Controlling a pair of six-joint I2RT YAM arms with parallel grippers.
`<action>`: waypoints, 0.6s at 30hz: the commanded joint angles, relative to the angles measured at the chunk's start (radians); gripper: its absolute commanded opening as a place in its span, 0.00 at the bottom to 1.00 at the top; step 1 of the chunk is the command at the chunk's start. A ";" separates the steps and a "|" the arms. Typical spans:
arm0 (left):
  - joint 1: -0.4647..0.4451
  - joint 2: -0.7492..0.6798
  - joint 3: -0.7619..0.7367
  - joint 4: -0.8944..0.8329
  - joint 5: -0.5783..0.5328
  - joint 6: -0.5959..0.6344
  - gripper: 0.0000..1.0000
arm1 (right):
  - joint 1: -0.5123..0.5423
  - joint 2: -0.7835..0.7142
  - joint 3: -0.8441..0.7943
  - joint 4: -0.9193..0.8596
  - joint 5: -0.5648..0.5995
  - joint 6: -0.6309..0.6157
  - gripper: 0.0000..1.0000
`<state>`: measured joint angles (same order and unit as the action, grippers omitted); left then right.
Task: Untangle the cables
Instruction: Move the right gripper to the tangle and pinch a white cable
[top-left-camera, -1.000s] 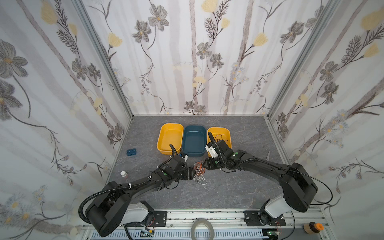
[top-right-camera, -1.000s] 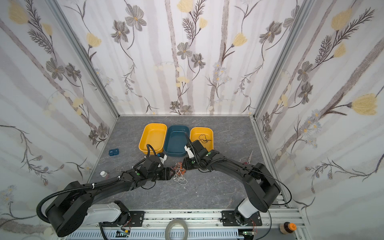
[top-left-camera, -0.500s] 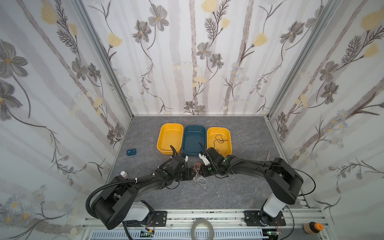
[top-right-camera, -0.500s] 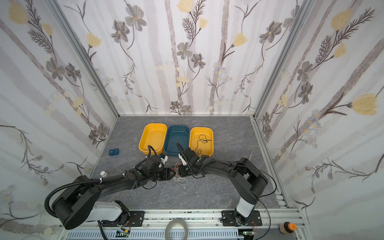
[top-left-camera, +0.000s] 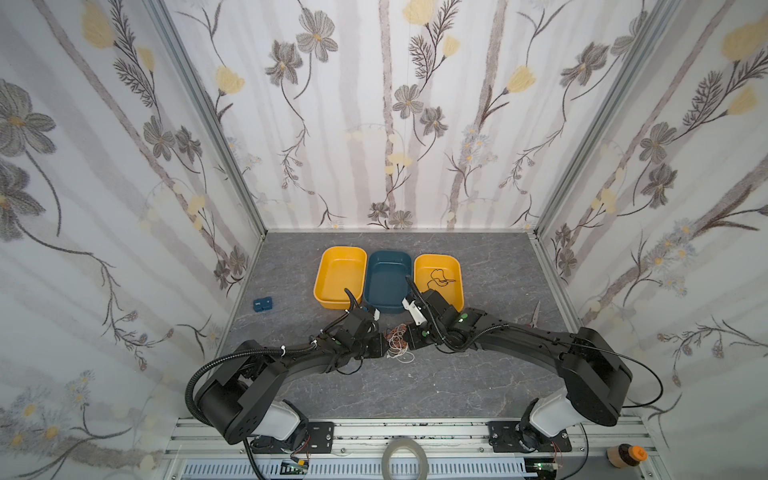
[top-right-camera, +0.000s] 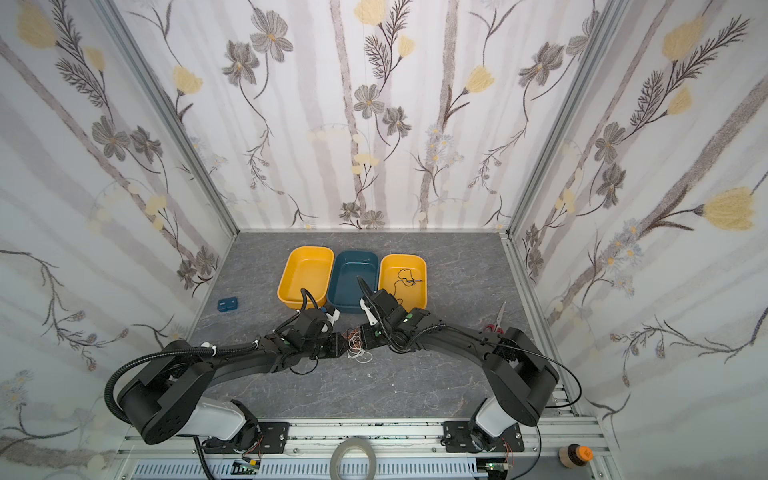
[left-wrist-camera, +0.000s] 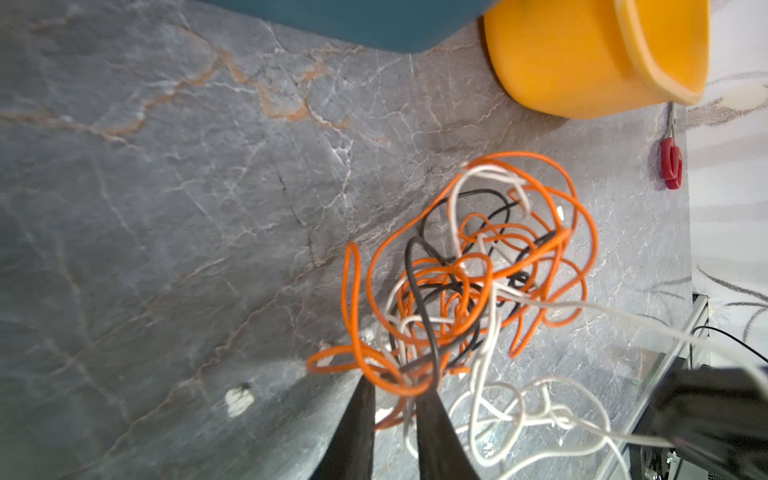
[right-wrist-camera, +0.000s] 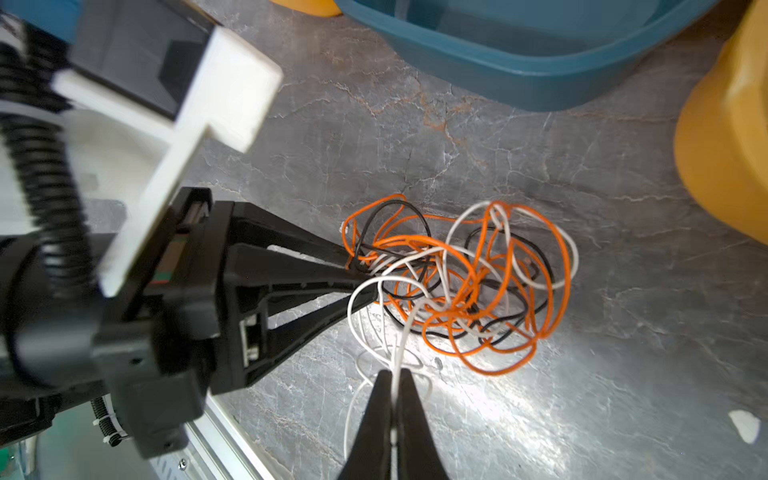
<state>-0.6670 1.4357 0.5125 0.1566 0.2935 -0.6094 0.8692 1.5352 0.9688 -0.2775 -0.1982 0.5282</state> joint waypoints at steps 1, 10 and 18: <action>0.004 -0.011 0.008 -0.014 -0.025 -0.011 0.16 | 0.000 -0.044 0.001 -0.075 0.066 -0.032 0.05; 0.007 -0.073 -0.007 -0.072 -0.067 -0.018 0.10 | -0.012 -0.168 -0.002 -0.162 0.144 -0.071 0.03; 0.007 -0.170 -0.031 -0.130 -0.098 -0.017 0.14 | -0.022 -0.184 -0.010 -0.176 0.134 -0.099 0.03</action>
<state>-0.6613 1.2900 0.4862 0.0654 0.2249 -0.6258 0.8471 1.3525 0.9623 -0.4393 -0.0681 0.4545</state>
